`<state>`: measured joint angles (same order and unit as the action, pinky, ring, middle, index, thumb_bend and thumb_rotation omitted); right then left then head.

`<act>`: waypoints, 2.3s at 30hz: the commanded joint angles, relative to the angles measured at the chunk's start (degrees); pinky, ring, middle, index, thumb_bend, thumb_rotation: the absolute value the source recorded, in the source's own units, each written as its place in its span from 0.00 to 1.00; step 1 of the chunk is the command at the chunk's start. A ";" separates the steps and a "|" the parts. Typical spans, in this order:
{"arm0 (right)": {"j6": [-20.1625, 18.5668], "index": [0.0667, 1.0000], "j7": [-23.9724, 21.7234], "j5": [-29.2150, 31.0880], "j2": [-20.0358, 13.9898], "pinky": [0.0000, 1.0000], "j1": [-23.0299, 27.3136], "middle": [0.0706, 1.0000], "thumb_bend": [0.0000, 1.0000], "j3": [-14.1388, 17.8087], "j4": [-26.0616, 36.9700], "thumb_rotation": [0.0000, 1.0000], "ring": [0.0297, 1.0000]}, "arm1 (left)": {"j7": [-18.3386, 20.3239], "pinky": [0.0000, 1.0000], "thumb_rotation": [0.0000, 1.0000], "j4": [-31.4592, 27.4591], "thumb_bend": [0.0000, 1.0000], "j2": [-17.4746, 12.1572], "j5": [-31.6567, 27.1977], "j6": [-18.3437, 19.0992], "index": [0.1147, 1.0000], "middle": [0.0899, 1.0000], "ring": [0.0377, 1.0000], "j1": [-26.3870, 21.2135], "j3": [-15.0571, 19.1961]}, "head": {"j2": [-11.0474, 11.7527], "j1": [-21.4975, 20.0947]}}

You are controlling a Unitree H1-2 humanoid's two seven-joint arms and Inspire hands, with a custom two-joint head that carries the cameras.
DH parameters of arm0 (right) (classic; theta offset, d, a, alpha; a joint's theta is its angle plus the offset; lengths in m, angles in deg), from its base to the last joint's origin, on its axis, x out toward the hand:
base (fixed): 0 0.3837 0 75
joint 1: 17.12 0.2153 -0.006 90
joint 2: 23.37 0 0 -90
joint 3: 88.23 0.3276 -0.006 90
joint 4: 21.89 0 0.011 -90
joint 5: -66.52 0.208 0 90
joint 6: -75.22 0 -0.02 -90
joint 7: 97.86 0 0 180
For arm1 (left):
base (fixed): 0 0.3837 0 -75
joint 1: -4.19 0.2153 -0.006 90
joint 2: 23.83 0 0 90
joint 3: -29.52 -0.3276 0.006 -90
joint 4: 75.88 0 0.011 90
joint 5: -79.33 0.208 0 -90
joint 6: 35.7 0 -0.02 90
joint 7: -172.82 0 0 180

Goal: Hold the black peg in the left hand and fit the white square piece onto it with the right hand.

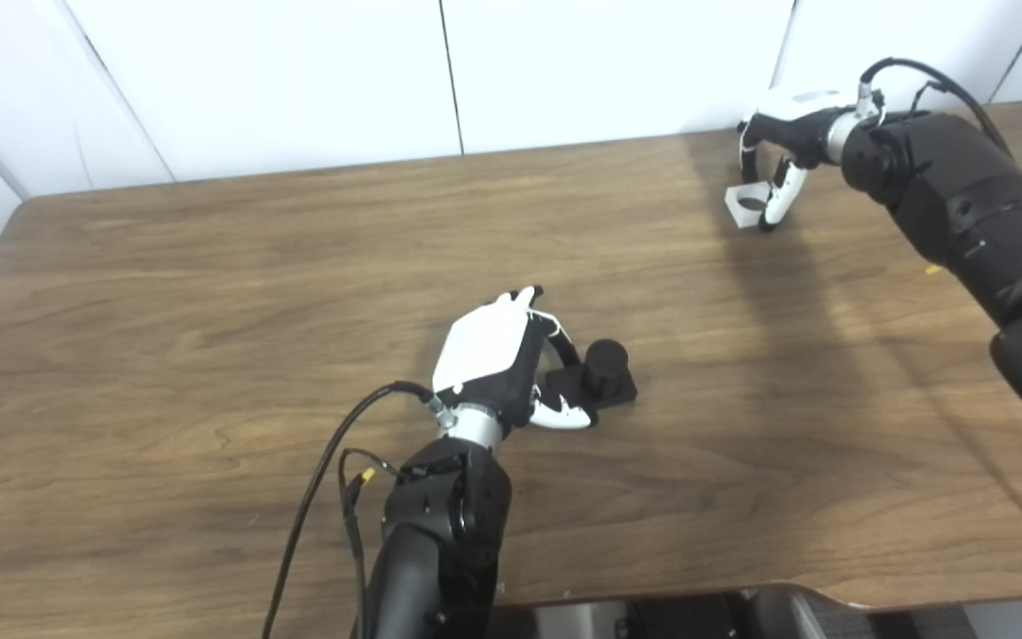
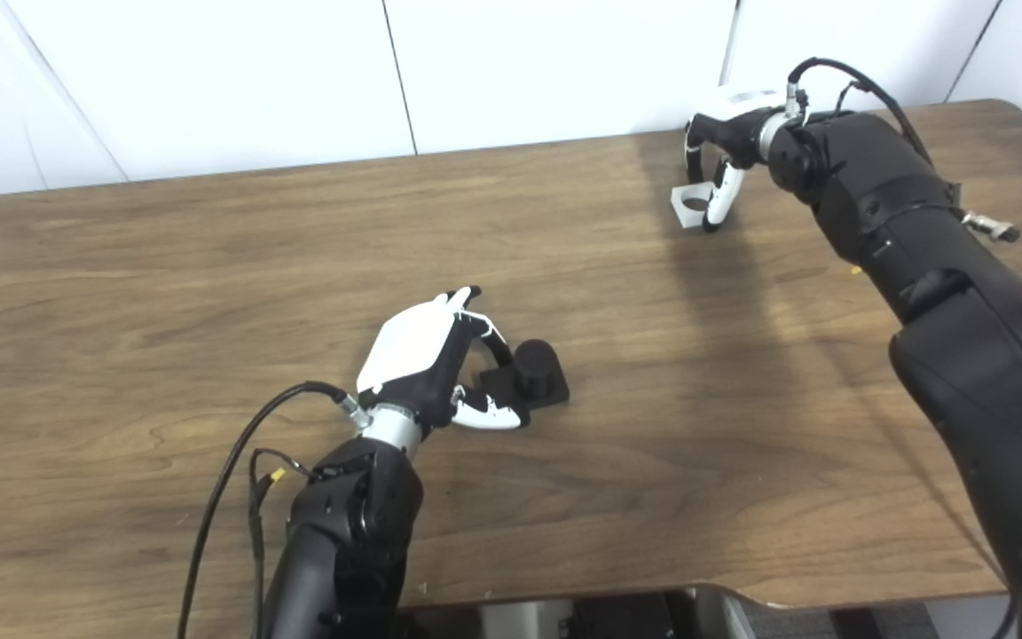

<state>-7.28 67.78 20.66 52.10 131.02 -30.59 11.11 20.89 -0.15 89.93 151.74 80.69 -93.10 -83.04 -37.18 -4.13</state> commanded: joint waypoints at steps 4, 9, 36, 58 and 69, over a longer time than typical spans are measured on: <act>1.18 0.45 2.36 -0.20 -2.01 1.00 2.86 0.93 0.53 0.39 0.47 0.15 1.00 | -0.13 1.00 0.05 1.93 0.52 1.24 1.15 0.45 0.42 0.98 1.00 -0.30 -0.25 | -0.11 -0.21; 0.89 0.45 2.13 0.34 -2.01 1.00 2.64 0.93 0.53 0.90 0.83 0.15 1.00 | -0.17 1.00 0.05 1.84 0.52 1.64 0.82 0.48 0.42 0.99 1.00 -0.11 0.23 | -0.24 -0.11; -8.96 0.45 -14.65 2.28 -5.26 1.00 -6.29 0.92 0.53 8.36 39.19 0.15 1.00 | -0.46 1.00 0.05 1.78 0.52 0.54 0.40 0.44 0.41 0.99 1.00 -0.15 0.01 | 0.18 -0.11; -13.29 0.45 -29.30 7.56 -4.02 1.00 -12.29 0.91 0.53 11.58 62.61 0.15 1.00 | -0.39 1.00 0.05 2.54 0.52 0.90 1.13 0.48 0.41 0.98 1.00 -0.51 0.06 | 0.15 -0.18; -13.02 0.45 -29.35 9.40 -3.30 1.00 -15.26 0.92 0.53 12.12 67.25 0.15 1.00 | -0.19 1.00 0.05 2.58 0.52 1.03 0.65 0.48 0.41 0.99 1.00 -0.65 0.30 | 0.18 -0.15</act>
<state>-20.28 38.11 29.24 48.88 113.27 -19.82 75.79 20.35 0.40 89.81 151.28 80.65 -93.16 -82.94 -36.91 -4.22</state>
